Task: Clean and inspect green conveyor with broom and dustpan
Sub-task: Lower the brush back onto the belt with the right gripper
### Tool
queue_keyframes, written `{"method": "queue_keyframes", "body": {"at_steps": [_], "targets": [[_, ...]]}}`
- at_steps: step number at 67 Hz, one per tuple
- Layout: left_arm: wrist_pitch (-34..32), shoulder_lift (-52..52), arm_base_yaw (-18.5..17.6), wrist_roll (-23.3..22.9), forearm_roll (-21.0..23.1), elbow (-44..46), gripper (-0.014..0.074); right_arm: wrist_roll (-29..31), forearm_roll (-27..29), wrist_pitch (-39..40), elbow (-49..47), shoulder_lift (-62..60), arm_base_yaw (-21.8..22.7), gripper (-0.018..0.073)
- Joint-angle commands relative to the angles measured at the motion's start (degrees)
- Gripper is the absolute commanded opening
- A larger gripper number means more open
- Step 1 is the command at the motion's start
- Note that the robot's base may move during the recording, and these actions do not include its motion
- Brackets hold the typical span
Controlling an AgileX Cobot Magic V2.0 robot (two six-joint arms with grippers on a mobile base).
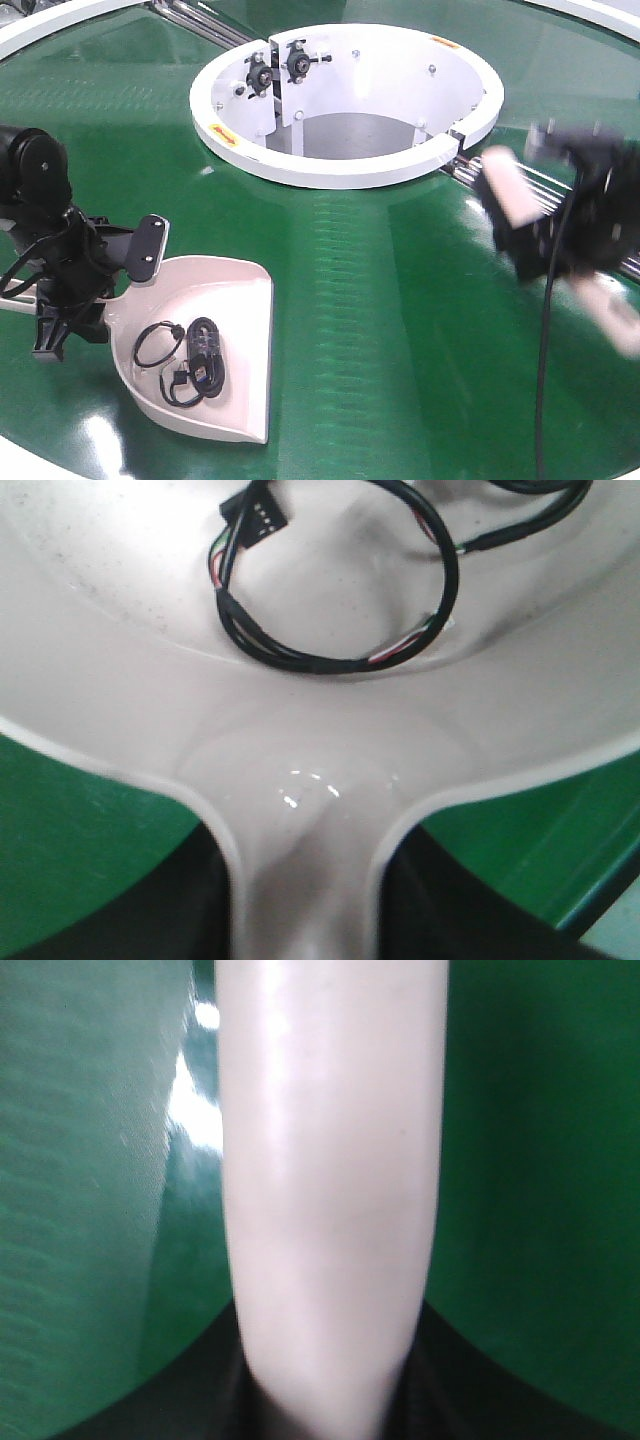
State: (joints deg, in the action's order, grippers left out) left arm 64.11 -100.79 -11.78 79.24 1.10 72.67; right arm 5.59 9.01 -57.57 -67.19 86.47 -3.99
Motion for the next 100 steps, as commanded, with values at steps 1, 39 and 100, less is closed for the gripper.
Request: {"method": "queue_keyframes", "body": {"at_steps": [1, 39, 100], "targets": [[0.8, 2.3, -0.5, 0.0, 1.1, 1.0, -0.0006, 0.8, 0.9, 6.0, 5.1, -2.6, 0.3, -0.0002], [0.8, 2.3, -0.5, 0.0, 1.1, 1.0, -0.0006, 1.2, -1.2, 11.6, 17.4, -2.6, 0.3, -0.0002], [0.6, 2.3, -0.5, -1.6, 1.1, 1.0, 0.0029, 1.0, -1.1, 10.5, 17.4, 1.6, 0.3, 0.0116]]}}
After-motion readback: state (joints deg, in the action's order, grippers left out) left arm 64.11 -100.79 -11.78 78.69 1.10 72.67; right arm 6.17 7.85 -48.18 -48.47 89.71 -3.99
